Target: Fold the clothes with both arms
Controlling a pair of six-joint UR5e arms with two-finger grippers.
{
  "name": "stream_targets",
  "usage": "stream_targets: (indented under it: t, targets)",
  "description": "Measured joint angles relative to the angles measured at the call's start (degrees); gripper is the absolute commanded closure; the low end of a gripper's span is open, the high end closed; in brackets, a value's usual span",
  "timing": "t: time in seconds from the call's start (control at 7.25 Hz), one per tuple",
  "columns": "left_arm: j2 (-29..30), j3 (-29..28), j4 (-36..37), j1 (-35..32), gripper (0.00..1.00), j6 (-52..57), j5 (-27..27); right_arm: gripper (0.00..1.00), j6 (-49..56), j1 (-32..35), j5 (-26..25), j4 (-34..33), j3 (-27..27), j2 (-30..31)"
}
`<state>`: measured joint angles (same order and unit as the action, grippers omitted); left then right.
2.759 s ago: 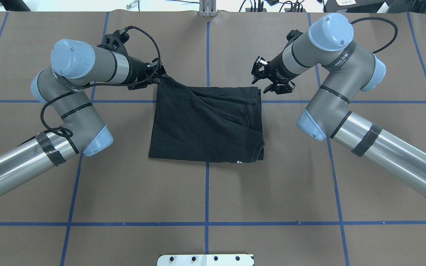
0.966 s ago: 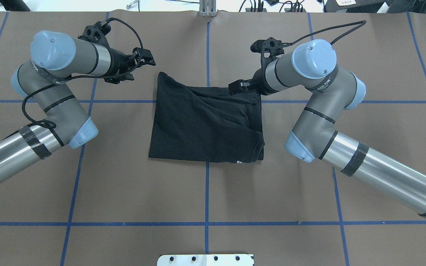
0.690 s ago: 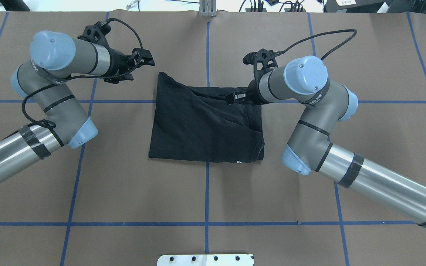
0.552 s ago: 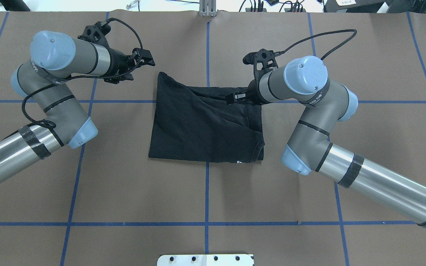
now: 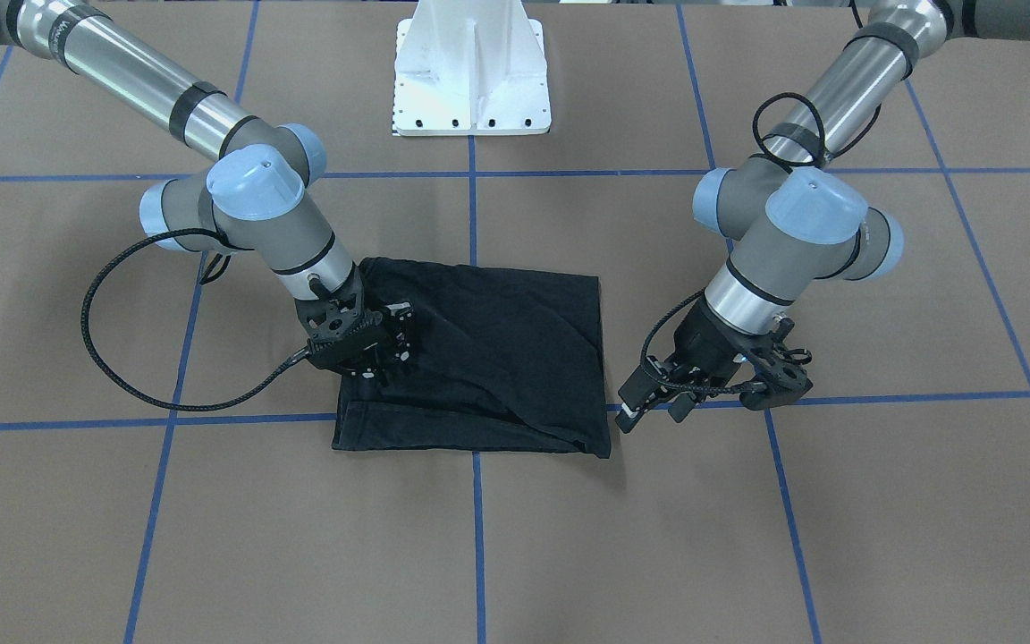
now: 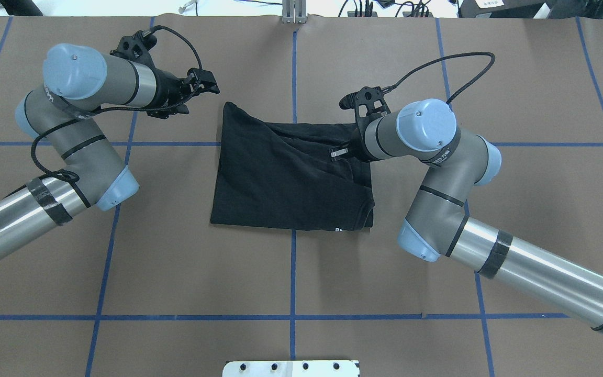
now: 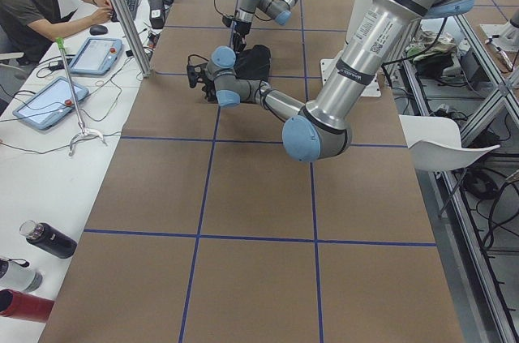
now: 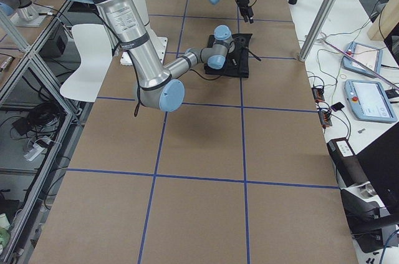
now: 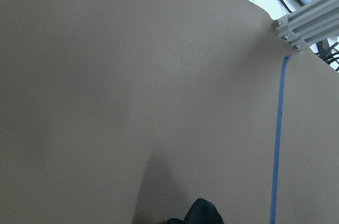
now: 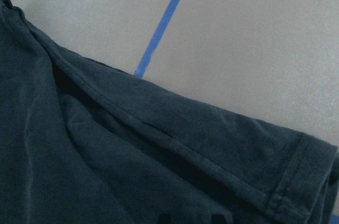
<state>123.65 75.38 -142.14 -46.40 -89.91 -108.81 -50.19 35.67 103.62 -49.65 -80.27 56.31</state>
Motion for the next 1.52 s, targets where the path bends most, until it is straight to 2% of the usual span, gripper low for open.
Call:
stream_targets:
  t: [0.55,0.83,0.97,1.1,1.52]
  targets:
    - [-0.07,-0.2,0.02,0.0,0.01,0.02,-0.06,0.56,-0.16,-0.28,-2.54,-0.08,1.09,-0.48]
    - [-0.19,-0.36,0.02,0.0,0.01,0.08,-0.09,0.58,-0.43,-0.89,-3.17,0.04,1.72,-0.74]
    - [-0.25,-0.39,0.02,0.0,0.01,0.08,-0.09,0.76,-0.51,-1.18,-3.28,0.06,1.81,-0.78]
    - [-0.3,-0.39,0.02,0.0,0.01,0.09,-0.09,1.0,-0.56,-1.37,-3.32,0.07,1.82,-0.77]
    - [-0.29,-0.33,0.02,0.0,0.01,0.09,-0.09,1.0,-0.63,-1.48,-3.32,0.08,1.79,-0.76]
